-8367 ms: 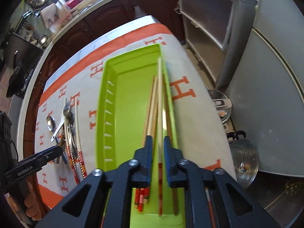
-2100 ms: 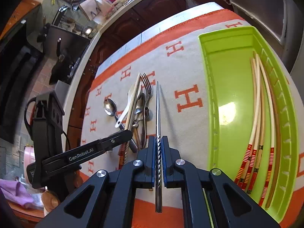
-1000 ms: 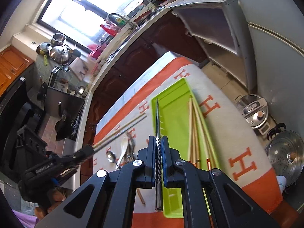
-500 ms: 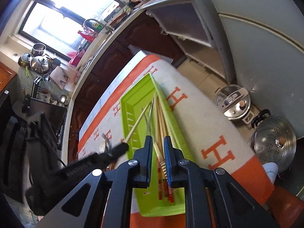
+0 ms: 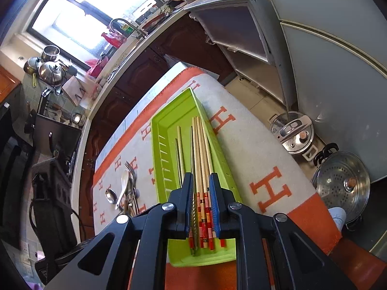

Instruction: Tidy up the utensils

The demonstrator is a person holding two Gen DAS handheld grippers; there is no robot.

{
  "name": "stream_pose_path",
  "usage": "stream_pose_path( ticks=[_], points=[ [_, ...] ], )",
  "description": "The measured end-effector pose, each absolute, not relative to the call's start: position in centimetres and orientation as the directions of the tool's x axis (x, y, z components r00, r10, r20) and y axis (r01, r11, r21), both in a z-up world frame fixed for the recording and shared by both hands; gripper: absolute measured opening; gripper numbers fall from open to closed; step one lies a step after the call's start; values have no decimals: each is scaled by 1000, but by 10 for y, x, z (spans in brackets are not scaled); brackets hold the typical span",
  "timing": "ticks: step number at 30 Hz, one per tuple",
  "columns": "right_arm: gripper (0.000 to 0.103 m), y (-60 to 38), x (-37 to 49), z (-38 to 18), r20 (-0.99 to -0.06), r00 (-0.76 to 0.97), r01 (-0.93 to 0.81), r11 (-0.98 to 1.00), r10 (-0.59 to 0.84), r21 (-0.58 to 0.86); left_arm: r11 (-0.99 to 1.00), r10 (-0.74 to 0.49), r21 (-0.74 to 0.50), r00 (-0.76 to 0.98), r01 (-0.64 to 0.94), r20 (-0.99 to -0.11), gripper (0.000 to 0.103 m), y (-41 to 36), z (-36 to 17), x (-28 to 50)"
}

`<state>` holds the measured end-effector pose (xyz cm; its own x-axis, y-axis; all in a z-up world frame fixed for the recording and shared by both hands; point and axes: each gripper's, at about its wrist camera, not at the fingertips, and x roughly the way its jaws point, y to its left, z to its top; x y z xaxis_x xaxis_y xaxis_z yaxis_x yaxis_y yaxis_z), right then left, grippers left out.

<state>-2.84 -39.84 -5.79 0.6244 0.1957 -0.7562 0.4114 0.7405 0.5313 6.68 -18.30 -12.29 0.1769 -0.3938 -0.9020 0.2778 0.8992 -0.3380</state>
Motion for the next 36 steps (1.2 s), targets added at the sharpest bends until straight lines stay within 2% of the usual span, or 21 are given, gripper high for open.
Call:
stream_pose_path(
  ticks=[9,14,26,36],
  points=[
    [14,-367,-24,-73,-788,577,387,779,214,494,931,-342,-297,222,214,-913,8,-119,-128,45],
    [14,-340,-17,-83,-810,544,364,808,218,462,941,-327,-290,257,173,-909,14,-86,-126,38],
    [14,-283,4,-74,-828,514,248,885,225,394,966,-252,-253,376,49,-892,14,18,-109,42],
    [14,-199,71,-73,-838,405,45,907,366,419,966,-234,-258,387,-9,-892,14,63,-113,74]
  ],
)
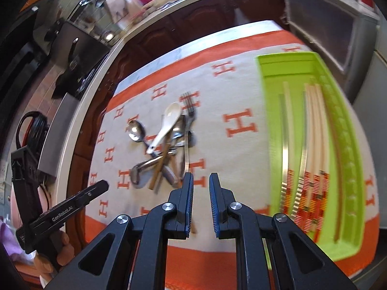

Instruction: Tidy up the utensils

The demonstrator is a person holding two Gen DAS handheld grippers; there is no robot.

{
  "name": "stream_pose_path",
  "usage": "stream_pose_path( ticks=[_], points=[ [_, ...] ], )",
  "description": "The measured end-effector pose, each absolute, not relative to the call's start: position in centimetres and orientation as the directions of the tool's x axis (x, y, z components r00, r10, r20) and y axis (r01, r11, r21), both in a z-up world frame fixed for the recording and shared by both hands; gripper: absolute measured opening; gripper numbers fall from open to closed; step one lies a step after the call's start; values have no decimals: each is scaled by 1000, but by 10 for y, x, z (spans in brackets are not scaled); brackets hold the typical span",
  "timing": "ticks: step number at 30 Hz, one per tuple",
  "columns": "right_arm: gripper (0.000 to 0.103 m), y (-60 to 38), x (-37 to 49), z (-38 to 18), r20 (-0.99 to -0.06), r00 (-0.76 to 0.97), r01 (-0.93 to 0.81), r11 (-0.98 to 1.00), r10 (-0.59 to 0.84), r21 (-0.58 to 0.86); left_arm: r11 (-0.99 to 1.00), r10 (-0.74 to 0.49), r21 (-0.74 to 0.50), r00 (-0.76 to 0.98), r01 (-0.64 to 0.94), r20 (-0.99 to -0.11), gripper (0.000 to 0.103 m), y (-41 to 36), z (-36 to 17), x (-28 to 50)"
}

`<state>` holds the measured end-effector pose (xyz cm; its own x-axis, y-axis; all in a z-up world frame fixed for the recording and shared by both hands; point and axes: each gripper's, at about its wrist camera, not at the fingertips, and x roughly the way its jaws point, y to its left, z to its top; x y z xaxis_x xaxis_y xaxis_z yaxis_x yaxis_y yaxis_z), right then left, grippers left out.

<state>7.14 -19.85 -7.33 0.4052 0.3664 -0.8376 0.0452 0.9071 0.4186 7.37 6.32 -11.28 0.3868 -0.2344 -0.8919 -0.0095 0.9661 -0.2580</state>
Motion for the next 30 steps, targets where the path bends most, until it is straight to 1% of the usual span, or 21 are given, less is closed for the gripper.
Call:
stream_pose_path(
  ticks=[6,15,20,28,29,30],
  points=[
    [14,-155,124,-91,-831,307,-4,874,463,486,964,-253,-265,380,19,-890,15,61,-115,106],
    [14,-119,181,-150,-833,164,39,840,529,541,957,-282,-288,330,31,-901,15,54,-137,150],
    [14,-108,193,-171,-848,137,43,853,511,521,950,-303,-311,305,25,-903,15,52,-149,172],
    [14,-99,203,-174,-873,162,23,883,460,469,935,-348,-352,255,30,-902,15,35,-169,202],
    [13,-99,203,-174,-874,166,22,885,456,466,934,-351,-355,244,28,-904,15,32,-172,205],
    [9,-100,202,-174,-872,175,25,884,456,467,932,-357,-361,231,25,-905,15,29,-176,209]
  ],
)
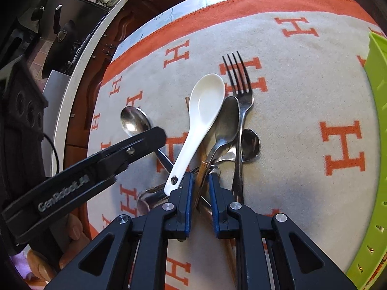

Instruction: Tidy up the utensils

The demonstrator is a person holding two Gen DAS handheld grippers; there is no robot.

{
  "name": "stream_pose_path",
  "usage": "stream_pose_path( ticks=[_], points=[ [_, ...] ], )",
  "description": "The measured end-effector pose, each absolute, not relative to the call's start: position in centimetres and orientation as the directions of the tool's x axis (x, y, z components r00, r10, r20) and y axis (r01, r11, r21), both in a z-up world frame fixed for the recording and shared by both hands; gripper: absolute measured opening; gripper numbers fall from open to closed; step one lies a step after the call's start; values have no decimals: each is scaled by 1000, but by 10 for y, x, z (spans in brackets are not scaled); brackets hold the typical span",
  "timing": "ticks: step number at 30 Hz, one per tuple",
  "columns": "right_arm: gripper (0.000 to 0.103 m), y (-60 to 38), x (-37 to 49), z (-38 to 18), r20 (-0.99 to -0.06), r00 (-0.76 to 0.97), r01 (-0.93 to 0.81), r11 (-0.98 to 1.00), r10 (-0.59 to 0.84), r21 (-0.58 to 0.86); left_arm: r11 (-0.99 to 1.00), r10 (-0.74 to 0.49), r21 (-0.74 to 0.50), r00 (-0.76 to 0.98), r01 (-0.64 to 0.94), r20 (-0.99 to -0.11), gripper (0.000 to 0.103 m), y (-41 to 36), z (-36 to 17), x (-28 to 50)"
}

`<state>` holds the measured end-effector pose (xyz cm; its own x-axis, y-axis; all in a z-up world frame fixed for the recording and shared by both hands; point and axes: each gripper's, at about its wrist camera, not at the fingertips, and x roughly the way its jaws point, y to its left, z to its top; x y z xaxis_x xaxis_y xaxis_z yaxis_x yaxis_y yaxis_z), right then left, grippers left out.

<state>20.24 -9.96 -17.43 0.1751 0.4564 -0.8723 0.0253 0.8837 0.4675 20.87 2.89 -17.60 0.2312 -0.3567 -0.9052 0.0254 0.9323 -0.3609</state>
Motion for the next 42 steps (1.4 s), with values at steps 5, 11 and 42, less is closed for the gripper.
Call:
stream_pose_path(
  ticks=[5,11,42],
  points=[
    [7,-103,198,-172,-875,202,20,892,439,452,920,-389,-392,184,26,-902,15,13,-188,217],
    [7,-123,191,-171,-855,215,48,869,472,492,910,-410,-413,165,13,-897,15,2,-195,220],
    [7,-248,133,-111,-734,397,132,757,551,639,903,-396,-410,119,-129,-910,19,-9,-199,212]
  ],
)
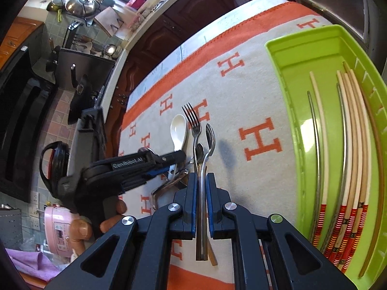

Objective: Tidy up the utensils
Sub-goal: 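Lower the metal spoon into the tray with the right tool while the left tool lowers the ceramic spoon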

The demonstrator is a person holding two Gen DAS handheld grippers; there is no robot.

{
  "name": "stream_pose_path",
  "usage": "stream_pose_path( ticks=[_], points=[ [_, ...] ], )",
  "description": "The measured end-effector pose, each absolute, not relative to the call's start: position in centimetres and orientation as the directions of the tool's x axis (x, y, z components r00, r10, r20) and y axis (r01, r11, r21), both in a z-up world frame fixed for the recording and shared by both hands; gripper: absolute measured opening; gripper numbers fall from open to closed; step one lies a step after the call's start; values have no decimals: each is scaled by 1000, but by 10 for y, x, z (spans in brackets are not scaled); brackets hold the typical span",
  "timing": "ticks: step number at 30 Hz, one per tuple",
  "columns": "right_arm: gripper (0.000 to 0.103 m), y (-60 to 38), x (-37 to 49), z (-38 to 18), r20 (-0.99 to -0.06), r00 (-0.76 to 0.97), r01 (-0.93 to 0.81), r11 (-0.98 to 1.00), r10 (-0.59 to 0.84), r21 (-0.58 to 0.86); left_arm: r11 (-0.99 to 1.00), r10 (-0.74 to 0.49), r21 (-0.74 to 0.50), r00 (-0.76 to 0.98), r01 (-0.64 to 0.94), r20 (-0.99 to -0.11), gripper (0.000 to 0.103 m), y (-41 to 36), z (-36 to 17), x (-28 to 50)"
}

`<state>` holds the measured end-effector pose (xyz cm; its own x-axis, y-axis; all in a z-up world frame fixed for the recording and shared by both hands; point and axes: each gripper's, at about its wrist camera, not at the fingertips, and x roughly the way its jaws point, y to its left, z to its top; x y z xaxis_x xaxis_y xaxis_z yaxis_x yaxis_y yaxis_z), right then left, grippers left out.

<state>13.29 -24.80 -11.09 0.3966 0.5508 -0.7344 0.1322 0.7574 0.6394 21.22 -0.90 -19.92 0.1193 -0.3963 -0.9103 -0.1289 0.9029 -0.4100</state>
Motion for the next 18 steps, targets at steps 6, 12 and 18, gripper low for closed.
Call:
stream_pose_path(
  ticks=[6,12,18],
  points=[
    [6,-289,116,-79,-713,493,142,762,499,632,901,-386,-404,127,-161,-913,16,-8,-198,210],
    [6,-342,91,-71,-775,550,230,835,312,499,904,-375,-400,165,-153,-912,10,-8,-191,209],
    [7,-368,75,-90,-859,477,303,884,183,357,904,-377,-409,220,-125,-900,8,-9,-178,202]
  ],
)
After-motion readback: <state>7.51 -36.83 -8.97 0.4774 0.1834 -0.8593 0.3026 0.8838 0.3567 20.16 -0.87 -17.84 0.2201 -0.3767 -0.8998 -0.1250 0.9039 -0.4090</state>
